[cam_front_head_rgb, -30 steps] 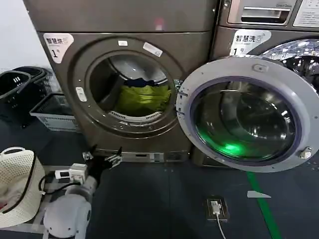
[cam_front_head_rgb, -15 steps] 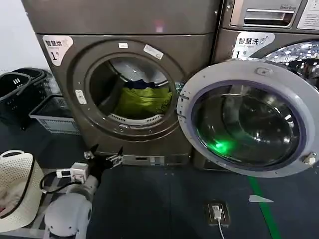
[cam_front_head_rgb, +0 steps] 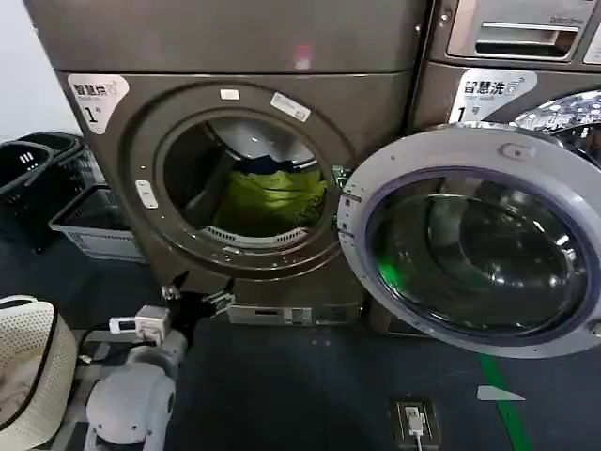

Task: Grasp the clothes from the dryer.

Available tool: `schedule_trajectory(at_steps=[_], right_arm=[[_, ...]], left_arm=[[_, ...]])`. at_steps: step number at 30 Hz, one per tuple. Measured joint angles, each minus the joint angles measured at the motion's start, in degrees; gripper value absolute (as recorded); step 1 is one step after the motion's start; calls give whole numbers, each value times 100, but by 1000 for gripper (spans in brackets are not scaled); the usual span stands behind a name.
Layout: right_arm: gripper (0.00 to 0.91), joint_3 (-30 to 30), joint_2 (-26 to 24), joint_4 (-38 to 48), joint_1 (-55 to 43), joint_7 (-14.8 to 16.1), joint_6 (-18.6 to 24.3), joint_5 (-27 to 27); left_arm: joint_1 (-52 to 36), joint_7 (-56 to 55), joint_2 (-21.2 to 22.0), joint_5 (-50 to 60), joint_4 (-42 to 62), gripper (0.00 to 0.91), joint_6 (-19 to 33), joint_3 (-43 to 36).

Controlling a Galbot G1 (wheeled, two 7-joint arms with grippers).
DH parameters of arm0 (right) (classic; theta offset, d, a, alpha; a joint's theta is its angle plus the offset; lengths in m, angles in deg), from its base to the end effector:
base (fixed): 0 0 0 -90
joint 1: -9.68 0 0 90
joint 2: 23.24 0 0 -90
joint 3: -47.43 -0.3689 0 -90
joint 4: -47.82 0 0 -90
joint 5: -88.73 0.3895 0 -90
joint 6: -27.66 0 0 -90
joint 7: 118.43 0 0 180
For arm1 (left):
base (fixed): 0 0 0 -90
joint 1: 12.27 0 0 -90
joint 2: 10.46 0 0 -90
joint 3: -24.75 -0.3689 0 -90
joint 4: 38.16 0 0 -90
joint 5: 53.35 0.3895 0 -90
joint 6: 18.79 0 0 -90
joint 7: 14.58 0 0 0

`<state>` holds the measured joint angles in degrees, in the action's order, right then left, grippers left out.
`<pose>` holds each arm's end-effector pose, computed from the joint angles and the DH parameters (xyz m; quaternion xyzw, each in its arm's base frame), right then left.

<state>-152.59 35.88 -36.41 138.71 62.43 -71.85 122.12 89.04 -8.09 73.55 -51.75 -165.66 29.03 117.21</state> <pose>-0.2059 -0.5219 -0.0433 0.6933 0.6952 -0.1295 0.1385 0.2773 0.0269 -0.1877 -0.0297 -0.9879 -0.0570 0.1409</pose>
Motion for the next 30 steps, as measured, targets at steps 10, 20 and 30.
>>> schedule_trajectory(at_steps=[10,20,30], right_arm=[[907,-9,24,-4,16,1,9,3],[907,-45,25,-11,47,8,11,13],[907,-8,22,-48,25,19,7,13]], left_arm=[[14,-27,7,-11,7,907,0,-16],[27,-34,24,-11,7,907,0,-47],[58,-37,27,-13,-18,907,0,-42]])
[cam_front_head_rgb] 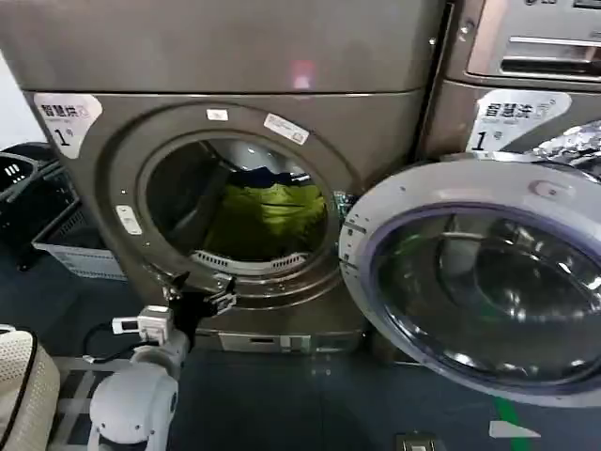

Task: Grasp the clothes from the dryer.

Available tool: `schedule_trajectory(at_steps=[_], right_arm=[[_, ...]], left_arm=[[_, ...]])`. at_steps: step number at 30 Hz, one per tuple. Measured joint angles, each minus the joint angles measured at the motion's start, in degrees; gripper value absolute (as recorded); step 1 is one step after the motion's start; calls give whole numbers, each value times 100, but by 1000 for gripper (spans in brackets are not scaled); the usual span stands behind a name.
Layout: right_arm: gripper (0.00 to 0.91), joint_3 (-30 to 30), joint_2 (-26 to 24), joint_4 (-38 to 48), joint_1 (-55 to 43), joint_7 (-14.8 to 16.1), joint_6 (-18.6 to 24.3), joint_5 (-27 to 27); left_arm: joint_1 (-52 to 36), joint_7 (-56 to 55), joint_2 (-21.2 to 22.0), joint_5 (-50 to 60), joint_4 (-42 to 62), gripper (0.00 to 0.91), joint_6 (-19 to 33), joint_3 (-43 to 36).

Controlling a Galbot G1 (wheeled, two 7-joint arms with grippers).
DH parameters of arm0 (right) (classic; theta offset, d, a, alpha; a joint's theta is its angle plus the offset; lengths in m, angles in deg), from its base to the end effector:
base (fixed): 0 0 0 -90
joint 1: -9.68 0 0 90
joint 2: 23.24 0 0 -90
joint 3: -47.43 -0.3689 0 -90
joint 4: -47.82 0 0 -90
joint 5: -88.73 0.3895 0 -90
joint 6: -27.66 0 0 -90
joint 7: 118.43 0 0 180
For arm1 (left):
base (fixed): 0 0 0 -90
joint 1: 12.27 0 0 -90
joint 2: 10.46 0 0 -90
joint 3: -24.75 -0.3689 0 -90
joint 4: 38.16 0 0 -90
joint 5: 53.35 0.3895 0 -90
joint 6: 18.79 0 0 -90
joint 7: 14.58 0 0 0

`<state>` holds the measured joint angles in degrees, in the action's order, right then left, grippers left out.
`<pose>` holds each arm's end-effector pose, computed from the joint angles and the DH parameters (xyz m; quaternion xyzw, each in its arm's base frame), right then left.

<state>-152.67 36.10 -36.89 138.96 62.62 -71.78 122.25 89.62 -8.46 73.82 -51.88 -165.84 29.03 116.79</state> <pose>-0.2060 -0.5197 -0.0414 0.6909 0.6968 -0.1332 0.1391 0.2749 0.0240 -0.1898 -0.0311 -0.9876 -0.0539 0.1442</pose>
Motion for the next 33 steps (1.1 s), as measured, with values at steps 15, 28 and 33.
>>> schedule_trajectory(at_steps=[15,28,33], right_arm=[[907,50,11,-1,-30,10,2,-6],[907,61,8,28,-25,-19,26,5],[907,61,22,4,-22,-17,49,14]], left_arm=[[-24,-3,6,16,25,907,0,4],[-33,-4,7,45,37,907,0,8],[-88,-2,12,79,89,907,0,-2]])
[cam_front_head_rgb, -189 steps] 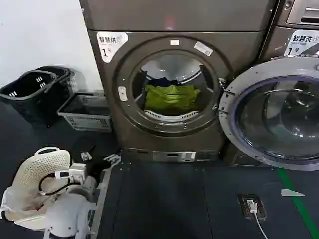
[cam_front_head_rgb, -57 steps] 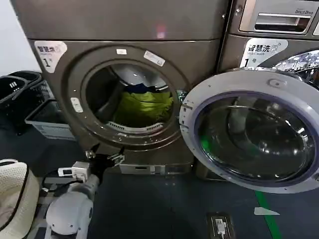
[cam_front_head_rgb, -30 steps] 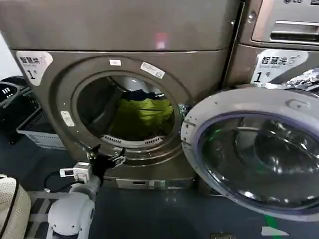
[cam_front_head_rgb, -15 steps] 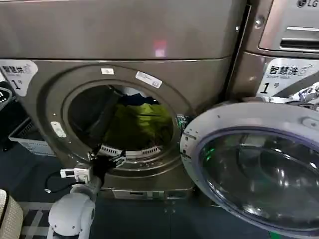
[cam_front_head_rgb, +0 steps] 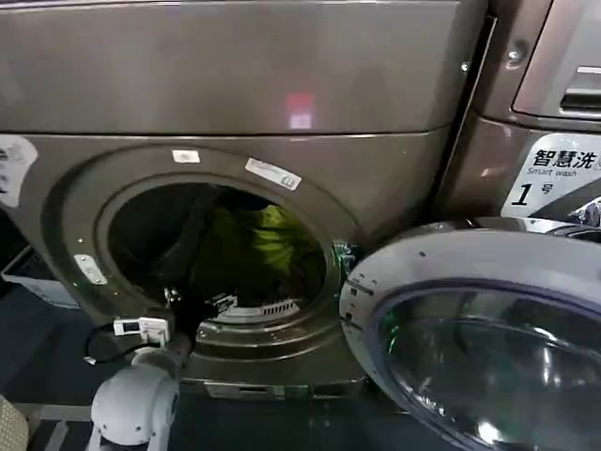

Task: Grasp the clothes from the dryer.

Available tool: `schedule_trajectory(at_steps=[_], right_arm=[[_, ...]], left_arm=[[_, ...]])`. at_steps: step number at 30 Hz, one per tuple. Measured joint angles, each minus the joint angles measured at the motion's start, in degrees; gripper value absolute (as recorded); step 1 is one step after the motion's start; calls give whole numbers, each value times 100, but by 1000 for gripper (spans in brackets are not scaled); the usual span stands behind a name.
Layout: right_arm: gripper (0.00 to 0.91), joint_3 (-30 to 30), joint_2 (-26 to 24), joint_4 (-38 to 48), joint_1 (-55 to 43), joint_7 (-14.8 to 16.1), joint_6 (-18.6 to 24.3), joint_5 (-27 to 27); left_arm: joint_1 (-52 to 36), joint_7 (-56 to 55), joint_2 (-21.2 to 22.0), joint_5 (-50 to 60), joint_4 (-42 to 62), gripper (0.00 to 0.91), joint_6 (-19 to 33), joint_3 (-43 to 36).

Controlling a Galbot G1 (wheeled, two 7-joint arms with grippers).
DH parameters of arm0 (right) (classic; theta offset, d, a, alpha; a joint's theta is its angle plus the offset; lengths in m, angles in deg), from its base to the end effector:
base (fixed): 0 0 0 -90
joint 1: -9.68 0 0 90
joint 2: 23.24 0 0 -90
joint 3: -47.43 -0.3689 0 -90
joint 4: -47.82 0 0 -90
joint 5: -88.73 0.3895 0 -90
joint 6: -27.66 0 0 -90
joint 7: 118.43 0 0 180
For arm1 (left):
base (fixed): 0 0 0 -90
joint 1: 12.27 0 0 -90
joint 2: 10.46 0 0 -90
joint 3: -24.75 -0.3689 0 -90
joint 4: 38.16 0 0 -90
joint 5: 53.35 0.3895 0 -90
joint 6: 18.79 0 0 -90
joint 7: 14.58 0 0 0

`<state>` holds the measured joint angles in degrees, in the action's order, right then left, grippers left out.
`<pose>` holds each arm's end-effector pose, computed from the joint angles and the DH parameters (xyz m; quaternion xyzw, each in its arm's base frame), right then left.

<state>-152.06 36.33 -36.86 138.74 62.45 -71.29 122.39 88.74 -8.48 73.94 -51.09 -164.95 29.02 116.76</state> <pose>-0.2038 -0.5204 -0.0458 0.6901 0.6977 -0.1321 0.1396 0.2804 0.0241 -0.1910 -0.0264 -0.9874 -0.0583 0.1445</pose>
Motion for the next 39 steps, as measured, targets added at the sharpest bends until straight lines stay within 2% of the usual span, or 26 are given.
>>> schedule_trajectory(at_steps=[13,22,33,39], right_arm=[[907,97,15,1,-26,3,89,18],[907,176,-5,-23,-74,-9,101,8],[907,278,7,-54,-107,-13,104,-5],[907,350,-6,-56,-142,5,132,-15]], left_arm=[[-557,-203,98,196,511,907,0,-251],[-1532,-273,147,298,1648,907,4,-296],[-2876,-120,254,626,3426,907,705,-340],[-3423,628,237,1833,4241,907,1138,-360]])
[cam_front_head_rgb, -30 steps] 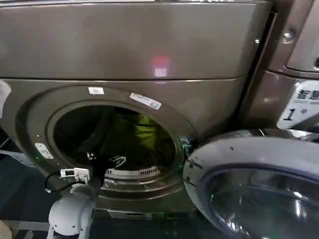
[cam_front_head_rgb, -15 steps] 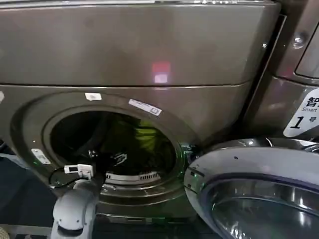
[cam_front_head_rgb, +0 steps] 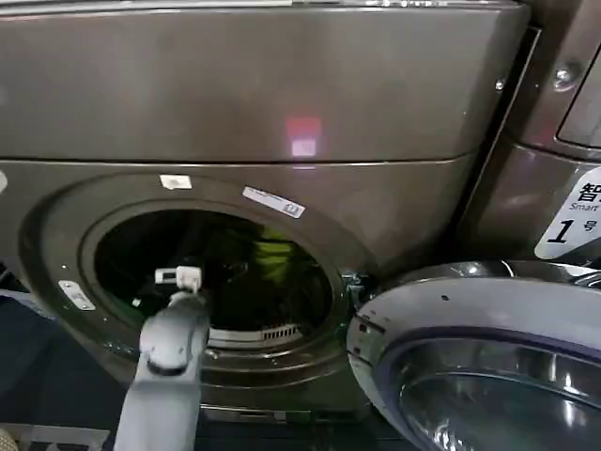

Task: Grasp the clothes from the dryer.

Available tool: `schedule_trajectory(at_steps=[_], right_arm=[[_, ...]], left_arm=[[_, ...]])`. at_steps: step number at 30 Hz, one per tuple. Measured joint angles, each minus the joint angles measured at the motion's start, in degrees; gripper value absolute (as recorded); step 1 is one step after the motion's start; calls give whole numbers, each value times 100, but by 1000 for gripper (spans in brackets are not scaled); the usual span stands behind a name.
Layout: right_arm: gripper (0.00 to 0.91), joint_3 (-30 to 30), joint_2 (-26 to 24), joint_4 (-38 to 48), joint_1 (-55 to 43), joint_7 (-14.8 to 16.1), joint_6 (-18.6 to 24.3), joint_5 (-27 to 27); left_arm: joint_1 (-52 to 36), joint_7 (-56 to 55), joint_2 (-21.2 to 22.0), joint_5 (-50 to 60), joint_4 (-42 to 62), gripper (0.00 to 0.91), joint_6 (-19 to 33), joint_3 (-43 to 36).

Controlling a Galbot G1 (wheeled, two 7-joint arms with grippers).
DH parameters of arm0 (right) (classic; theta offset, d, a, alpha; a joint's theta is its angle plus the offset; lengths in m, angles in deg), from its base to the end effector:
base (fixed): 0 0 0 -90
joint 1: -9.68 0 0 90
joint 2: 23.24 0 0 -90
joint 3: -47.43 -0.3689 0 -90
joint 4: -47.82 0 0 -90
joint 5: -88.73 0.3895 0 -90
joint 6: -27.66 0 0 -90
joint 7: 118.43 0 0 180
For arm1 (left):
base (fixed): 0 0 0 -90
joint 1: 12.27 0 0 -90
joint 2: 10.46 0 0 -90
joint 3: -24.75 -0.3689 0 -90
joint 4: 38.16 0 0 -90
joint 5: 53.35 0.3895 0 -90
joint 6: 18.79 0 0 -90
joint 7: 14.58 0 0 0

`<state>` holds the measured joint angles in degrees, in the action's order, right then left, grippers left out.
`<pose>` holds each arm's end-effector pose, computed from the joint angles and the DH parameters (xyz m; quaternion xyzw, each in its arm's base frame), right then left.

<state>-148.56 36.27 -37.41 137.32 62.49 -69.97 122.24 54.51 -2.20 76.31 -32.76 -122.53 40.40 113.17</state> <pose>-0.1802 -0.5251 -0.0586 0.6734 0.7140 -0.1323 0.1386 0.5166 0.0123 -0.2213 -0.0300 -0.9743 -0.1807 0.1313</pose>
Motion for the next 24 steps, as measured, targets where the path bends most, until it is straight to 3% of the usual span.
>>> schedule_trajectory(at_steps=[5,11,18,24], right_arm=[[907,100,45,-20,-56,4,26,-57],[907,104,20,27,-22,23,70,-79],[907,133,38,49,-15,26,105,-101],[907,132,36,103,10,35,138,-113]], left_arm=[[-417,1151,-9,1942,603,907,905,26],[-986,2799,19,4021,1190,907,2396,170],[-1633,4671,-69,4987,1840,907,3921,193],[-2070,5508,-168,5232,2318,907,4583,104]])
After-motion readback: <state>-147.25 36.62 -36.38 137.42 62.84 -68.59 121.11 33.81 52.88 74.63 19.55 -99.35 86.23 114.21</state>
